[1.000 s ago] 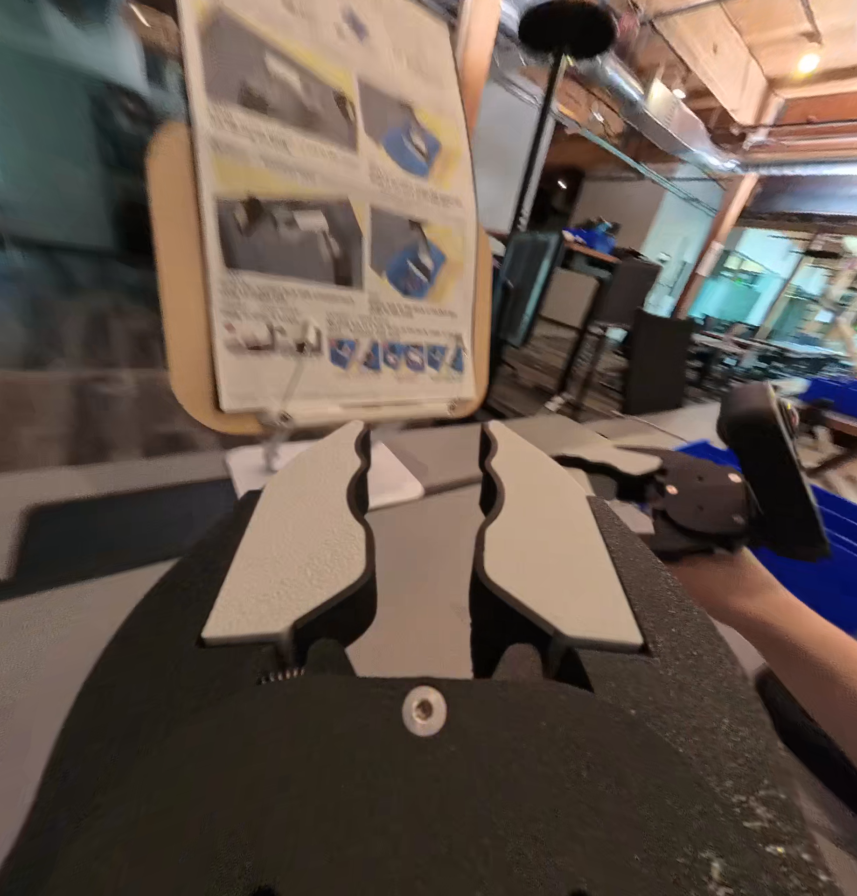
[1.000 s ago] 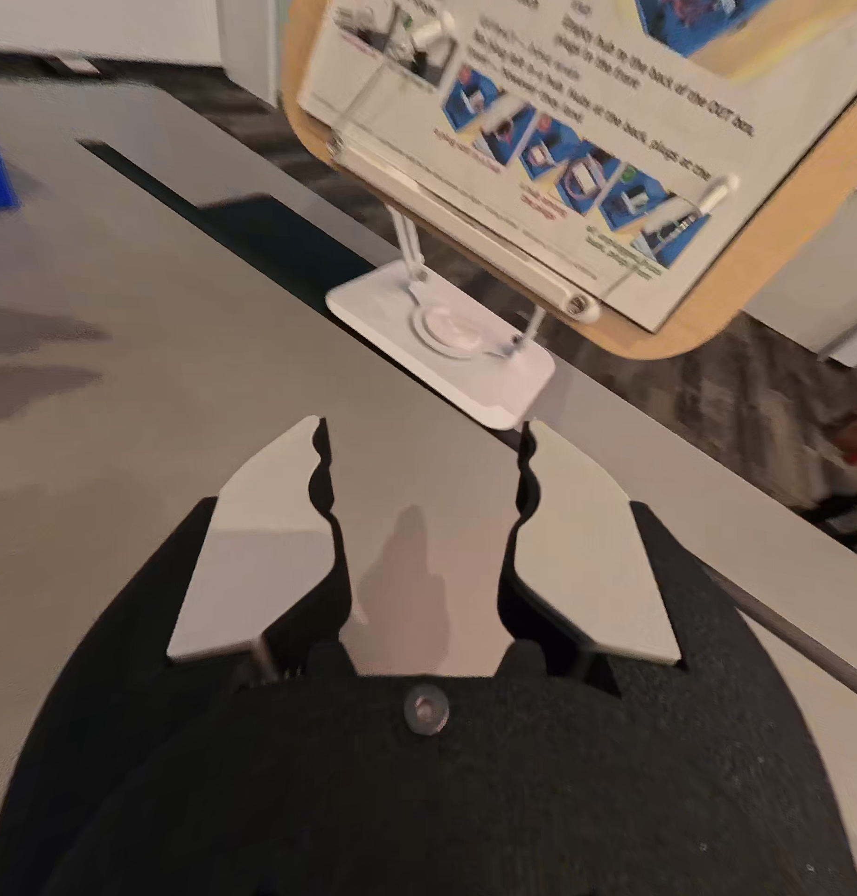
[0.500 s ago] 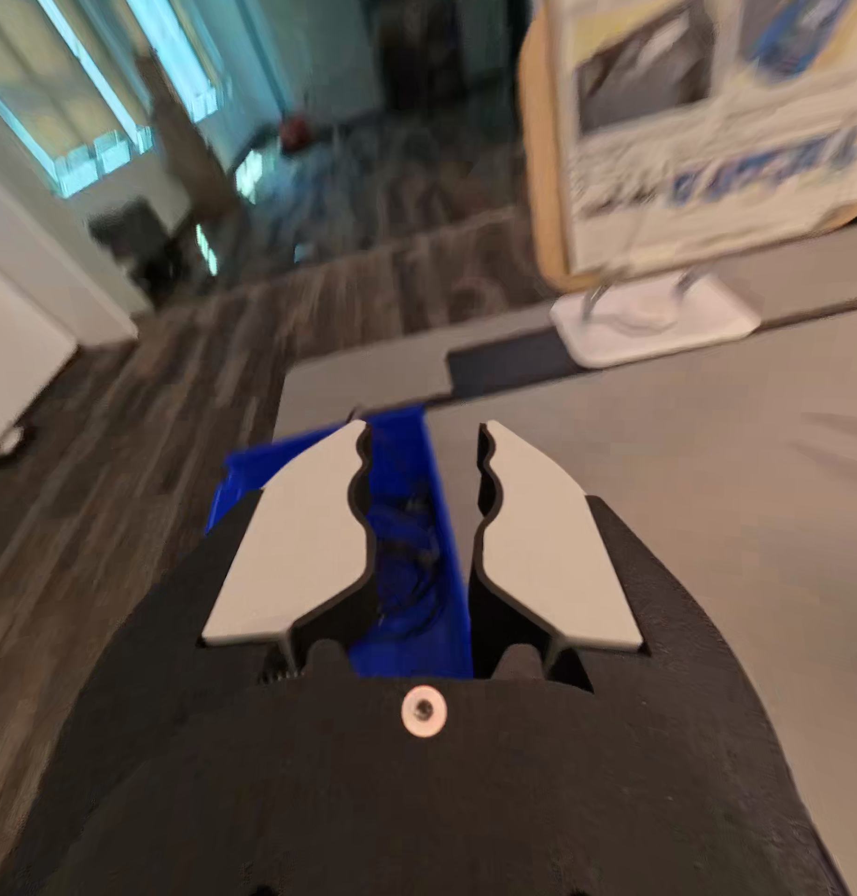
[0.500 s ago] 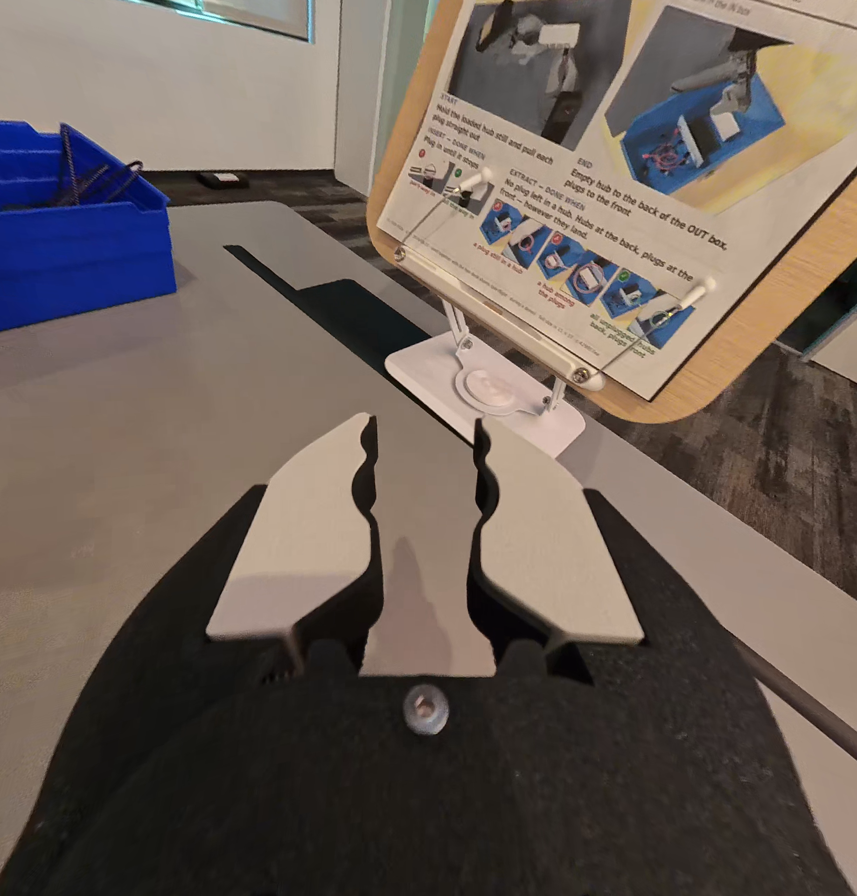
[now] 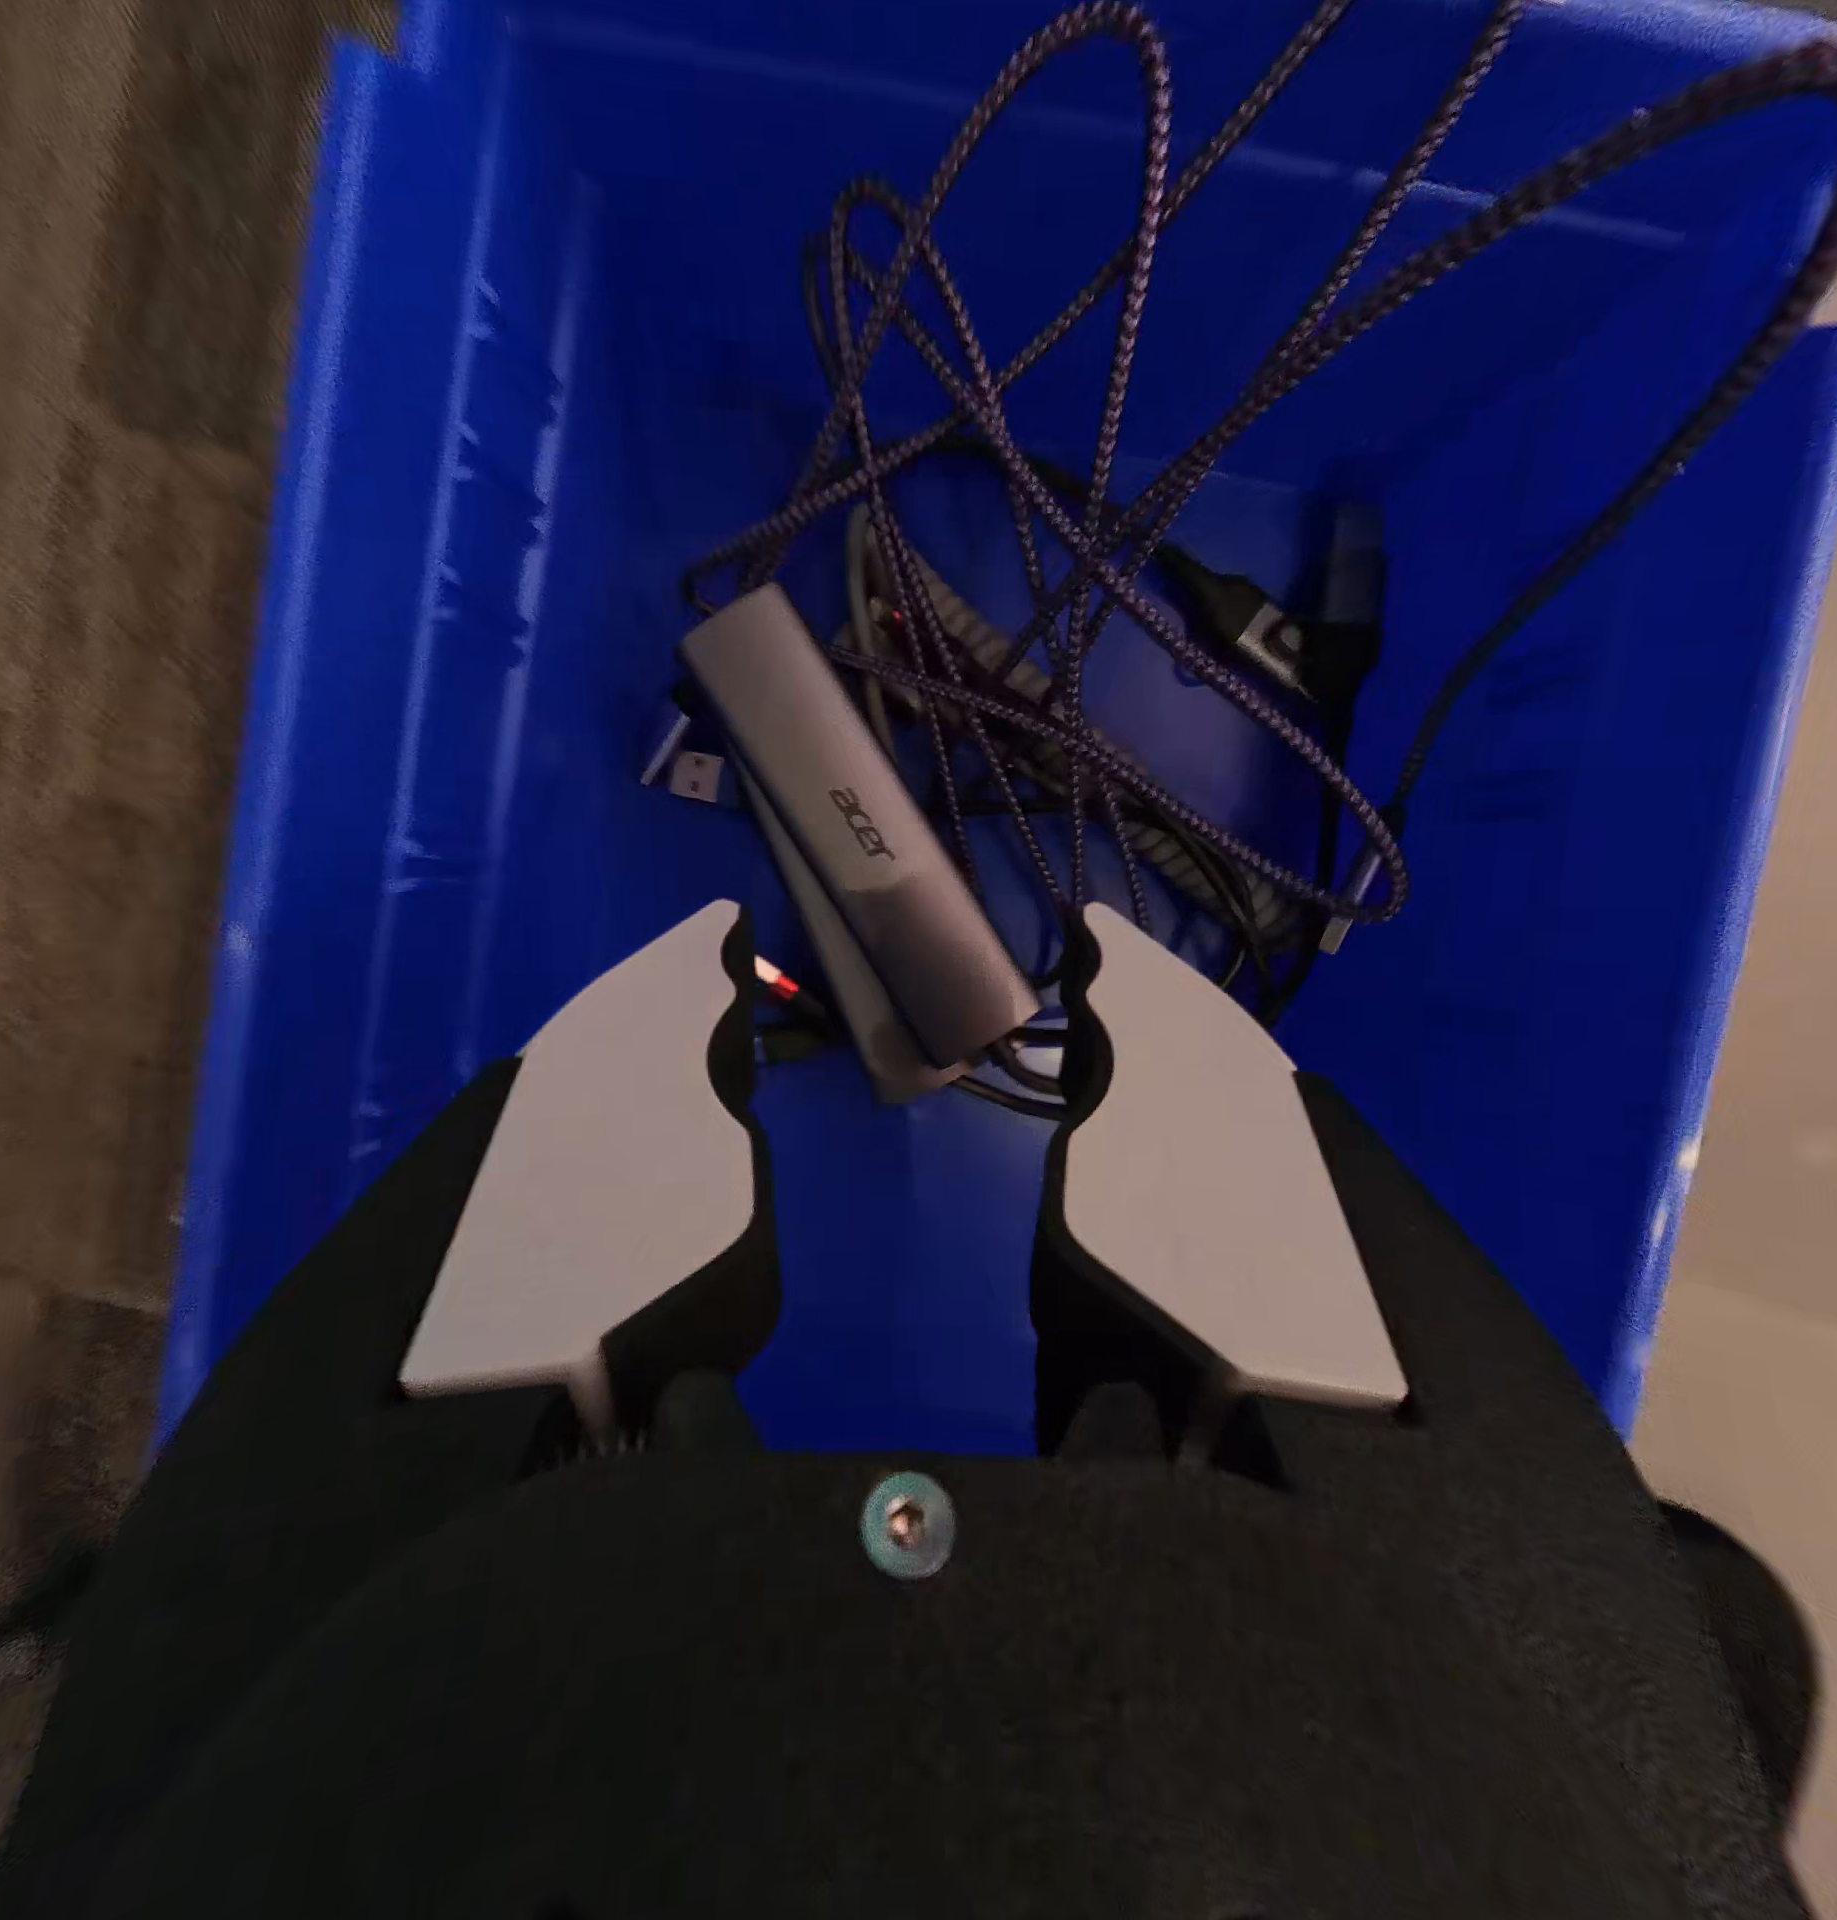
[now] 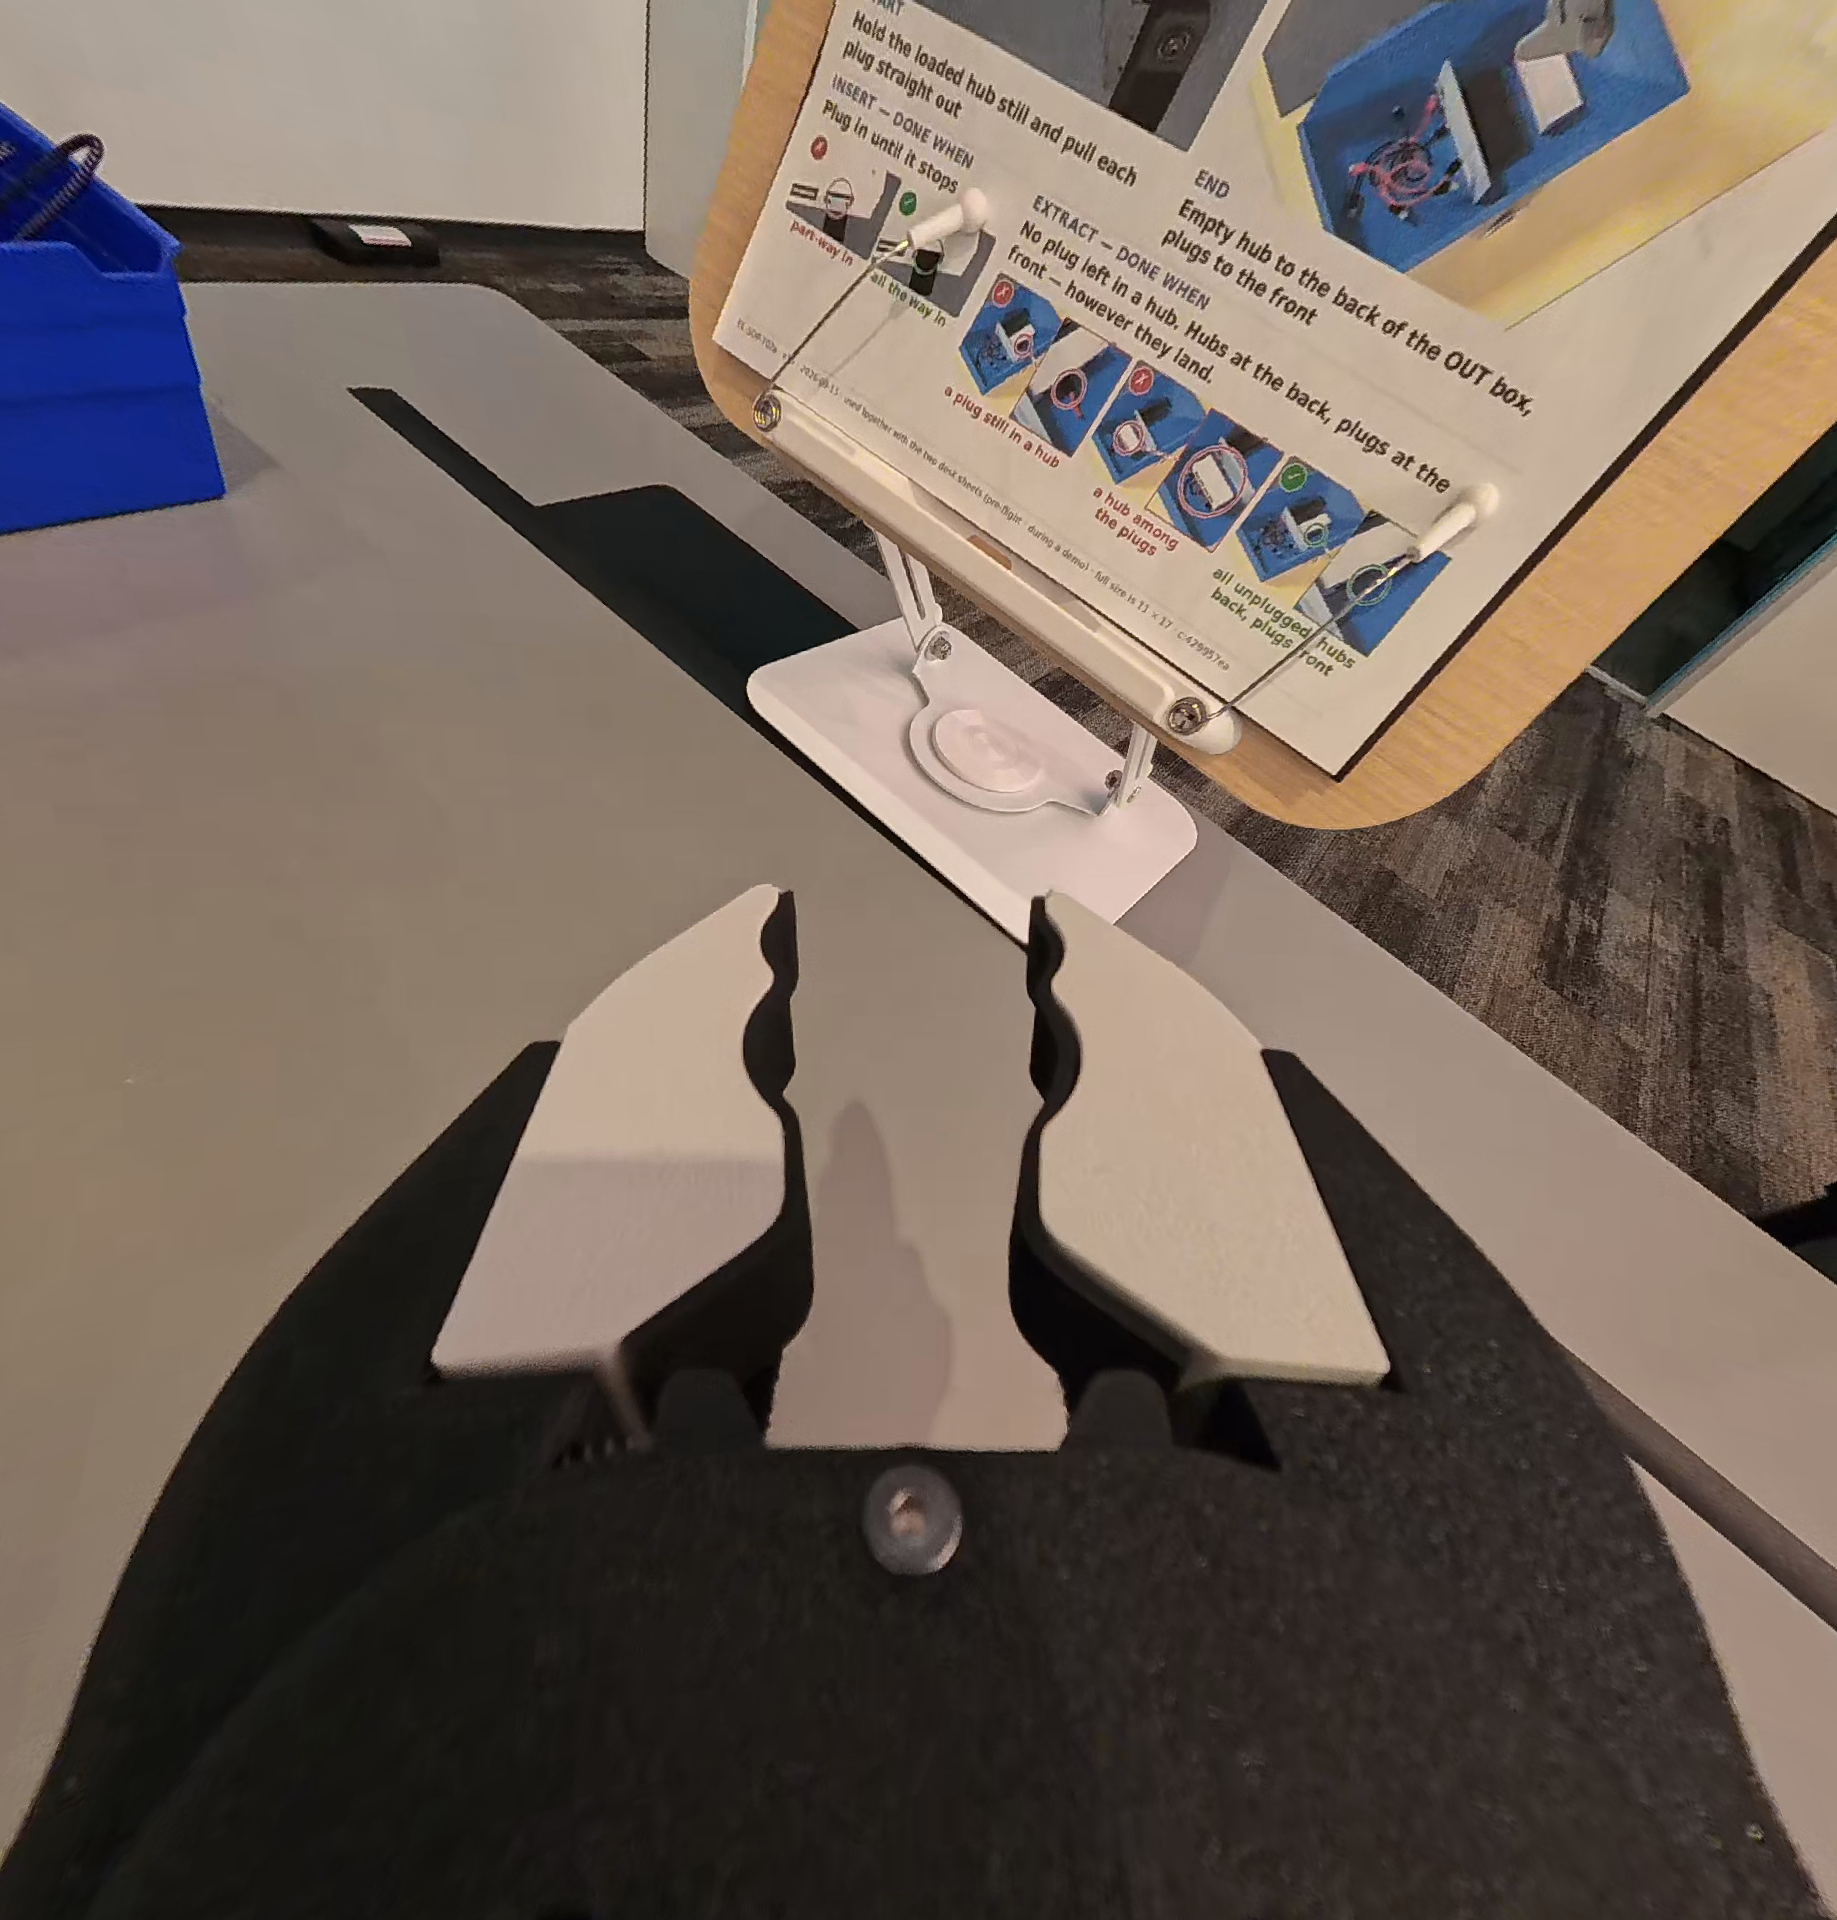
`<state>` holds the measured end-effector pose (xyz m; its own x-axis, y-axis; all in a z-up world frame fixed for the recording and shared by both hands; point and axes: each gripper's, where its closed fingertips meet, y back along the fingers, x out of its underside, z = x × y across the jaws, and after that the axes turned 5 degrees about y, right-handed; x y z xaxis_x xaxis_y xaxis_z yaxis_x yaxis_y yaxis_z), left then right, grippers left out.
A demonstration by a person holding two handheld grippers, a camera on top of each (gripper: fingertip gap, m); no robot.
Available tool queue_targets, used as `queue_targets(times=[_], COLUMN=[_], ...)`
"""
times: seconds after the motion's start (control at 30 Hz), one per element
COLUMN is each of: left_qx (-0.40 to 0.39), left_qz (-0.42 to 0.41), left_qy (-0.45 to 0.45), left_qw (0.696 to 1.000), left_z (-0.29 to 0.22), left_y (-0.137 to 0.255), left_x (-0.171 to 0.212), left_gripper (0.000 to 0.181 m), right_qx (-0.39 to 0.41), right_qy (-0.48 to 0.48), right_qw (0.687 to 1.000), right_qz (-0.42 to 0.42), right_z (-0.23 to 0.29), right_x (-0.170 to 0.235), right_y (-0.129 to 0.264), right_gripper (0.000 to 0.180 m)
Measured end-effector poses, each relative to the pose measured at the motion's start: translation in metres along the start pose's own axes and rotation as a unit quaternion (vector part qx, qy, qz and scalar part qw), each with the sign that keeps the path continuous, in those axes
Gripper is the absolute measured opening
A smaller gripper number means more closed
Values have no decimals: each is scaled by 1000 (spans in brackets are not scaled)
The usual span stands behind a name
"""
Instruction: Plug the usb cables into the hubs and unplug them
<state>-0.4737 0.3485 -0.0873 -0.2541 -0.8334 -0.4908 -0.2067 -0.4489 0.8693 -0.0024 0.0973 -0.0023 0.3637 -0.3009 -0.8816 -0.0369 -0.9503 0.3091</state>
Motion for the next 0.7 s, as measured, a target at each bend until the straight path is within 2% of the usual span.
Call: queue_targets(times=[0.1,0.23,0.47,0.7], left_qx=[-9,-76,-60,-55], left_qz=[21,66,91,95], left_qy=[30,16,38,23], left_qw=[999,995,993,994], left_z=[0,15,9,12], left_y=[-10,-21,-37,-36], left_x=[1,11,22,25], left_gripper=[56,57,52,38], right_qx=[4,6,13,19], right_qy=[8,14,18,18], right_qw=[1000,1000,1000,1000], right_qz=[11,10,4,2], right_z=[0,0,-4,-10], right_x=[4,2,1,0], right_y=[-1,-2,1,3], right_gripper=[42,43,42,42])
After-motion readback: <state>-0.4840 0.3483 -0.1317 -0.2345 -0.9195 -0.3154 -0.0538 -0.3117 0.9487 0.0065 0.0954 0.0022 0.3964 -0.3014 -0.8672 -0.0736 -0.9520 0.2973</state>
